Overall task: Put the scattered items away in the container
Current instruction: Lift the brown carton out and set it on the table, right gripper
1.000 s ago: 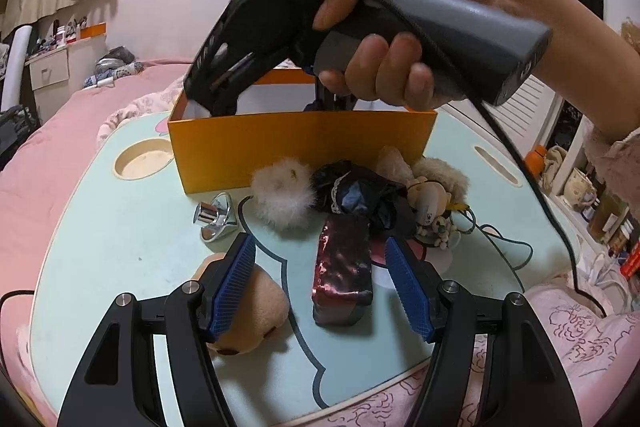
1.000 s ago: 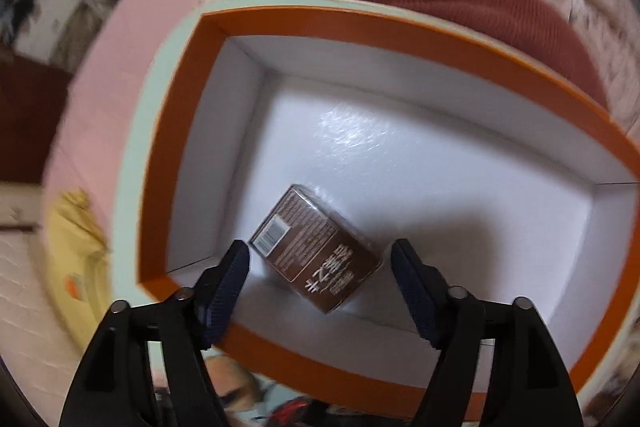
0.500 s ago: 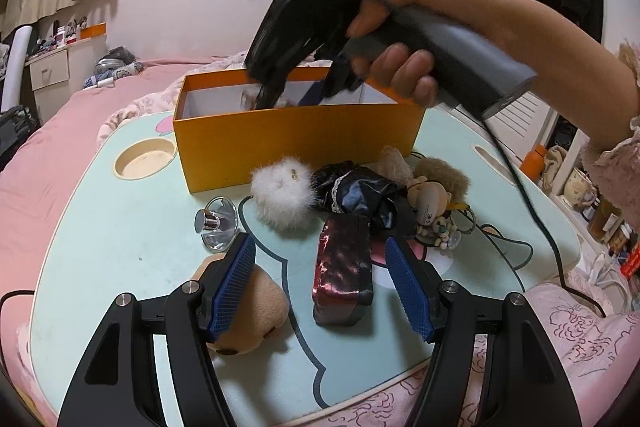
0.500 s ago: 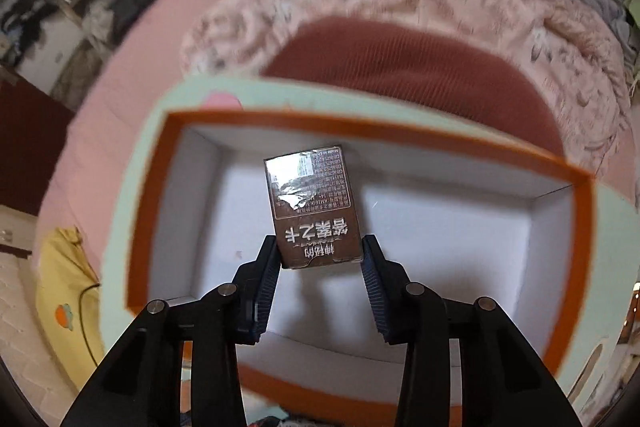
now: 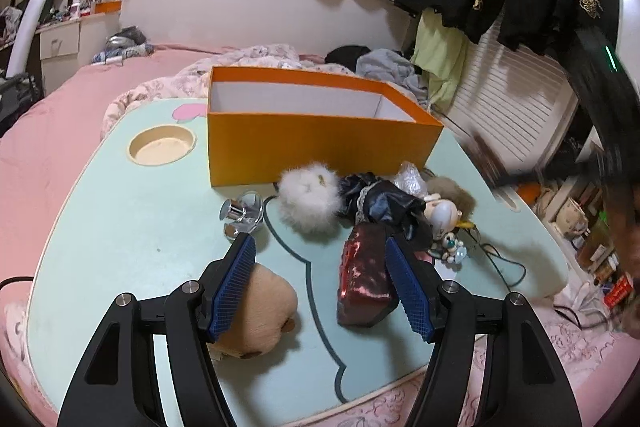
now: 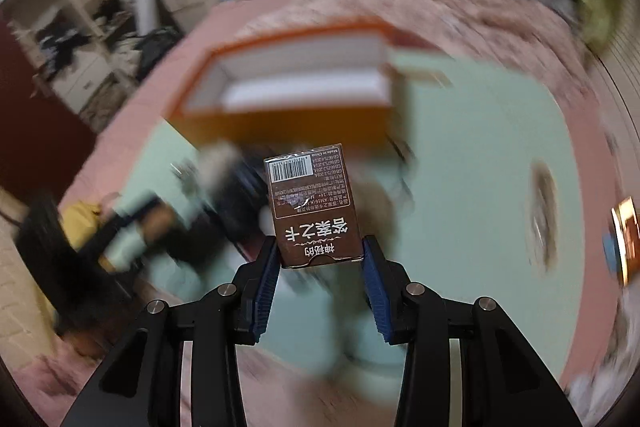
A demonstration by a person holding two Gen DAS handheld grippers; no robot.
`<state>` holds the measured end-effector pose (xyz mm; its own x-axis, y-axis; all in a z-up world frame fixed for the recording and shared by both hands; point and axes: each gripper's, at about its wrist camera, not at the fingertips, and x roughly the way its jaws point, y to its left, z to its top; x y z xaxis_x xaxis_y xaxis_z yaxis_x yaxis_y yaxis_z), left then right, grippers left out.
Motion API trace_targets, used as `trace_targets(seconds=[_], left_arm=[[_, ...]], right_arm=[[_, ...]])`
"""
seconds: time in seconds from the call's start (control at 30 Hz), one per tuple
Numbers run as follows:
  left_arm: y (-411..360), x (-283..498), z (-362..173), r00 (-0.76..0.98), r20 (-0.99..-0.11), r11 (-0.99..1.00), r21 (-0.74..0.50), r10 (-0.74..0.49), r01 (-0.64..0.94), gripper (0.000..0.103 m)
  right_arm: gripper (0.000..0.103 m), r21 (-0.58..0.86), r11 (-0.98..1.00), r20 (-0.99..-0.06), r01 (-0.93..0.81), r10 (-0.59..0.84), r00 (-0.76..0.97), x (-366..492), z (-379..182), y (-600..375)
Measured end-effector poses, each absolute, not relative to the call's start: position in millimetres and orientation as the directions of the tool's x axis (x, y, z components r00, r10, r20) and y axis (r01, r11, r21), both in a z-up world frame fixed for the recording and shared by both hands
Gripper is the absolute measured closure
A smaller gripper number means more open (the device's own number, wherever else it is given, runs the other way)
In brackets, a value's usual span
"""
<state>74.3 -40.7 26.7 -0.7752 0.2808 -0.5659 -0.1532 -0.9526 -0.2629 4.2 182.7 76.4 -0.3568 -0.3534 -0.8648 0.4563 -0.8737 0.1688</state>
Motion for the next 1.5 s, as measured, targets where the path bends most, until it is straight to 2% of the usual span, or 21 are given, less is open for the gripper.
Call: trace_targets(seconds=[0.17, 0.33, 0.43, 0.6, 0.63, 0.7, 0.8, 0.9, 0.97, 1.07, 1.1, 1.13, 1.37, 1.43, 1.5], left_arm=[[-37, 88, 30, -0.736, -0.613, -0.956, -0.222, 0.289, -0.191, 0.035], [-41, 97, 27, -0.754, -0.611, -0.97, -0.174, 0.242, -0.17, 0.035], [-51, 92, 27, -0.782, -0.553, -0.954, -0.235, 0.289, -0.186, 0.035], [-82, 95, 49, -0.835, -0.4, -0.892, -0.399, 0.377, -0.212, 0.035], [-84, 95, 53, -0.827, -0.424, -0.9, -0.387, 0.368, -0.202, 0.035], [-86, 95, 59, -0.778, -0.545, -0.939, -0.304, 0.311, -0.162, 0.035], [-89, 108, 52, -0.732, -0.631, -0.964, -0.221, 0.256, -0.147, 0.035], [-89, 123, 34, -0.705, -0.675, -0.976, -0.164, 0.215, -0.14, 0.035], [-85, 123, 19, -0.686, -0.7, -0.98, -0.143, 0.201, -0.141, 0.035], [-75, 112, 6, -0.653, -0.725, -0.975, -0.154, 0.22, -0.158, 0.037], [-71, 107, 4, -0.655, -0.725, -0.977, -0.146, 0.215, -0.159, 0.047], [-66, 102, 4, -0.664, -0.719, -0.978, -0.131, 0.206, -0.161, 0.048], [-41, 66, 9, -0.672, -0.696, -0.968, -0.168, 0.252, -0.189, 0.049], [-41, 66, 12, -0.69, -0.685, -0.972, -0.167, 0.236, -0.166, 0.046], [-47, 74, 15, -0.723, -0.656, -0.976, -0.168, 0.216, -0.139, 0.036]], right_arm=[[0.063, 0.203, -0.878, -0.888, 0.433, -0.351, -0.296, 20, 39, 196], [0.062, 0.128, -0.884, -0.885, 0.449, -0.306, -0.351, 13, 32, 175], [0.061, 0.128, -0.87, -0.864, 0.476, -0.334, -0.377, 13, 31, 164], [0.056, 0.105, -0.86, -0.807, 0.5, -0.368, -0.463, 27, 41, 169], [0.051, 0.098, -0.862, -0.796, 0.497, -0.367, -0.48, 29, 44, 173], [0.045, 0.078, -0.874, -0.787, 0.48, -0.349, -0.509, 34, 48, 182], [0.045, 0.075, -0.885, -0.789, 0.459, -0.334, -0.516, 41, 47, 194], [0.045, 0.08, -0.889, -0.793, 0.45, -0.33, -0.512, 45, 42, 196], [0.051, 0.084, -0.884, -0.796, 0.459, -0.337, -0.503, 46, 40, 195], [0.051, 0.073, -0.891, -0.78, 0.448, -0.331, -0.531, 46, 49, 193], [0.051, 0.073, -0.892, -0.773, 0.447, -0.334, -0.54, 43, 55, 192], [0.051, 0.07, -0.893, -0.77, 0.445, -0.332, -0.545, 40, 59, 192], [0.051, -0.053, -0.885, -0.723, 0.463, -0.286, -0.629, 1, 103, 146], [0.051, -0.099, -0.888, -0.701, 0.449, -0.258, -0.665, -5, 109, 133], [0.051, -0.113, -0.887, -0.683, 0.448, -0.259, -0.683, -2, 112, 121]])
